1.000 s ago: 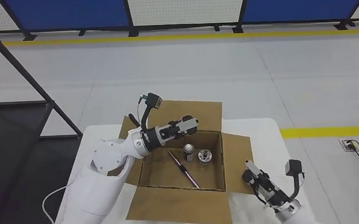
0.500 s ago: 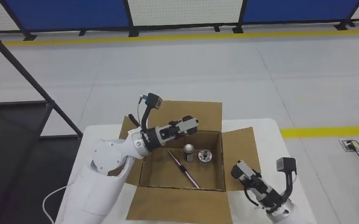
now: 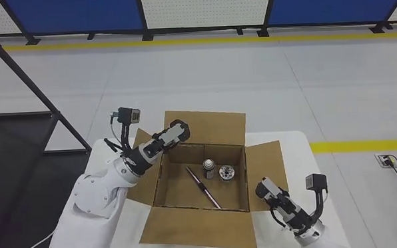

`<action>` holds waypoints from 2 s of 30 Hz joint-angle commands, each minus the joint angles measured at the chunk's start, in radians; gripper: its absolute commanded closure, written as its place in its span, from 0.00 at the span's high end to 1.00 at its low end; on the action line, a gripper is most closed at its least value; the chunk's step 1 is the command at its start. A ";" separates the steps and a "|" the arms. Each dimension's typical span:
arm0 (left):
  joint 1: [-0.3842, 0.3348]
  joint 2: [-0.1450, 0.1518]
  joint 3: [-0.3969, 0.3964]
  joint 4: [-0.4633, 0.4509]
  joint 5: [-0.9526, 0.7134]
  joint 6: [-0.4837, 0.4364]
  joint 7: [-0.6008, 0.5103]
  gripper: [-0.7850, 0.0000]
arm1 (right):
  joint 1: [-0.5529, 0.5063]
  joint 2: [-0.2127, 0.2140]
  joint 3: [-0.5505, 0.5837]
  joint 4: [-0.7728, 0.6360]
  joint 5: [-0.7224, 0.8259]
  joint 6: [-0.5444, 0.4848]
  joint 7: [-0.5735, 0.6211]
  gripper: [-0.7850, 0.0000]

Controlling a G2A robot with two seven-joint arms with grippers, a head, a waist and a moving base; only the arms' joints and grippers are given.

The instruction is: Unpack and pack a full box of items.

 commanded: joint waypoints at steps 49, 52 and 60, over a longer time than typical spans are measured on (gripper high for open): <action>0.400 0.055 -0.491 -0.228 -0.242 0.133 0.141 1.00 | 0.215 -0.010 -0.314 -0.036 -0.482 0.200 -0.015 1.00; 0.439 0.059 -0.511 -0.236 -0.219 0.153 0.129 1.00 | 0.293 -0.017 -0.381 -0.018 -0.586 0.272 0.030 1.00; 0.476 0.062 -0.519 -0.236 -0.197 0.192 0.130 1.00 | 0.475 -0.038 -0.505 0.073 -0.749 0.460 0.175 1.00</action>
